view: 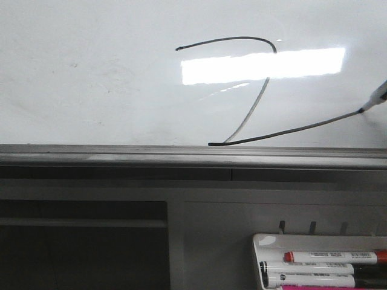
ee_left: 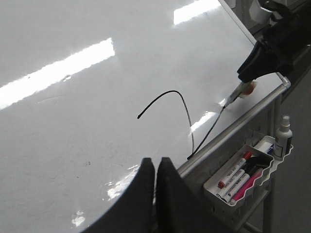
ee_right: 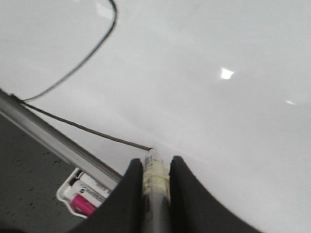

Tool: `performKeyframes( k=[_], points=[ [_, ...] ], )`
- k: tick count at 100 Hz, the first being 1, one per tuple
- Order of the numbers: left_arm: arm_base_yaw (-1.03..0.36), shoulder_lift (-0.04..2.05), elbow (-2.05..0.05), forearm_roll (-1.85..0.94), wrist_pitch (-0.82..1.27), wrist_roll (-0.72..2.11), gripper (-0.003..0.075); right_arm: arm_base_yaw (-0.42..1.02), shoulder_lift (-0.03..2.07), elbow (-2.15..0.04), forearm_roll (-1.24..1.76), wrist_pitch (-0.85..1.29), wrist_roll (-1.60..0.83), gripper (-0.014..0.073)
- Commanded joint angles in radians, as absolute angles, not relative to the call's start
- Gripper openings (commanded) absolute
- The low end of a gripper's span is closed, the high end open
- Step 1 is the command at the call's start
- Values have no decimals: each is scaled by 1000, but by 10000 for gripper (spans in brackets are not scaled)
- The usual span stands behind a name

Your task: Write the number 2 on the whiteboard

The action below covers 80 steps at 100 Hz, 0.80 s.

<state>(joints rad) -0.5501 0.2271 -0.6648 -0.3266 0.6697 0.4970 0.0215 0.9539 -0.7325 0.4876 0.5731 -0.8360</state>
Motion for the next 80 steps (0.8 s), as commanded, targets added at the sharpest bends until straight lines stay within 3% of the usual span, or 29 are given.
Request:
performKeyframes(
  k=[1, 17, 32, 39, 51, 56, 80],
  points=[
    [-548, 241, -690, -352, 592, 486, -20, -4, 925, -737, 447, 462, -833, -60],
    [-548, 241, -690, -352, 589, 486, -20, 13, 920, -740, 462, 466, -833, -60],
    [-548, 241, -690, -398, 586, 486, 0, 97, 830, -831, 621, 597, -848, -60],
    [-548, 257, -692, -435, 593, 491, 90, 160, 787, -890, 728, 671, -915, -60],
    [-550, 346, -725, -580, 622, 634, 370, 286, 765, -961, 883, 795, -1026, -60],
    [-550, 390, -752, -664, 641, 734, 433, 334, 773, -971, 905, 840, -1075, -60],
    [-550, 695, -933, -897, 927, 992, 384, 470, 815, -973, 931, 905, -1171, -60]
  ],
)
